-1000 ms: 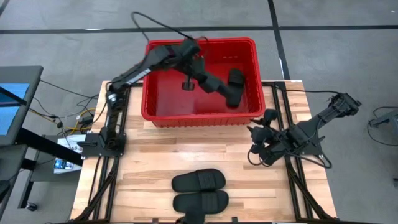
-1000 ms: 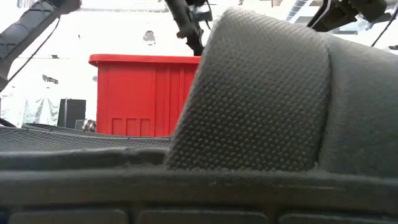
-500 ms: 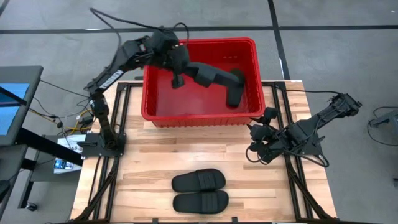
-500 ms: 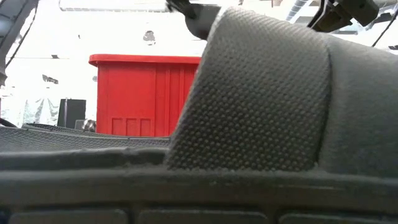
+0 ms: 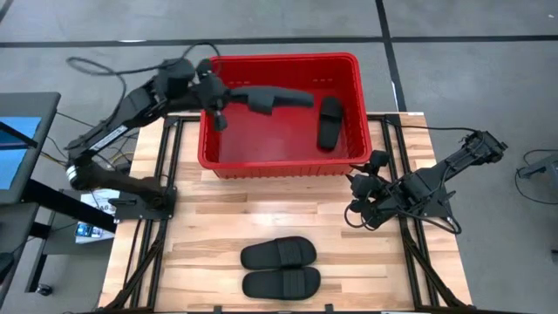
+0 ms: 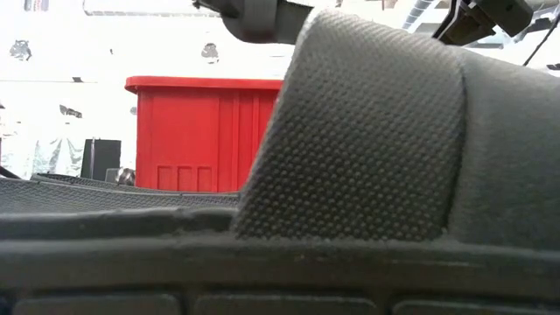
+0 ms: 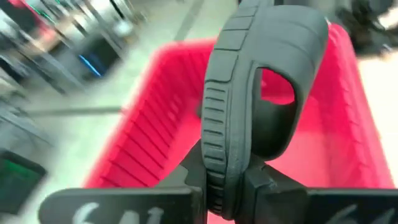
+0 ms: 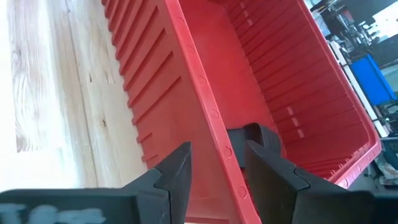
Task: Pick and place slides into bin
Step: Put the black slide into the container
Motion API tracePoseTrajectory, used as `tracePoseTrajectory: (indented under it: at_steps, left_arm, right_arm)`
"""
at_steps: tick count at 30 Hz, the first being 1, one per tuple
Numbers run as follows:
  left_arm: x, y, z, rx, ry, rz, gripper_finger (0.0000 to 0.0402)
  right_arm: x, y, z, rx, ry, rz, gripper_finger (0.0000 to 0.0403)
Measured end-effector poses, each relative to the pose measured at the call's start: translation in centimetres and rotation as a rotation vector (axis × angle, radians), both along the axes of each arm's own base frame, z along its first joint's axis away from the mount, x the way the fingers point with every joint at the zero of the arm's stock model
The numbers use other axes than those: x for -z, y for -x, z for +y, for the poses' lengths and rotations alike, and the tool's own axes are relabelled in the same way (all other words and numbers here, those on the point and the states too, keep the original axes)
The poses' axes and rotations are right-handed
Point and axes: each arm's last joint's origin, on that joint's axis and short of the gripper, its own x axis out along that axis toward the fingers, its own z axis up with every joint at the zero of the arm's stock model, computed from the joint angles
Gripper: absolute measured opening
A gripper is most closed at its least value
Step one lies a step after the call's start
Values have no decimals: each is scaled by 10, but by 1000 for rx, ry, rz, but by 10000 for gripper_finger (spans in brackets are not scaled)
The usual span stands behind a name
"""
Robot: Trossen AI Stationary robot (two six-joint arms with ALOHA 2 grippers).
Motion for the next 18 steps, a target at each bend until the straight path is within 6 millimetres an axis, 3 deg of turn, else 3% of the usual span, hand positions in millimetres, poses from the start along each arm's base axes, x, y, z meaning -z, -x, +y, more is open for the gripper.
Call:
tracePoseTrajectory:
  at_steps: [5,14,18]
  left_arm:
    - [8,-2,17,-7,-34,5,20]
    - [28,-57,81,-70,136,315,20]
    - [36,-85,95,-32,172,415,20]
  right_arm:
    - [0,0,1,-5,-18,3,137]
    - [0,-2,2,-7,-37,-13,137]
    - [0,-2,2,-2,-41,-18,138]
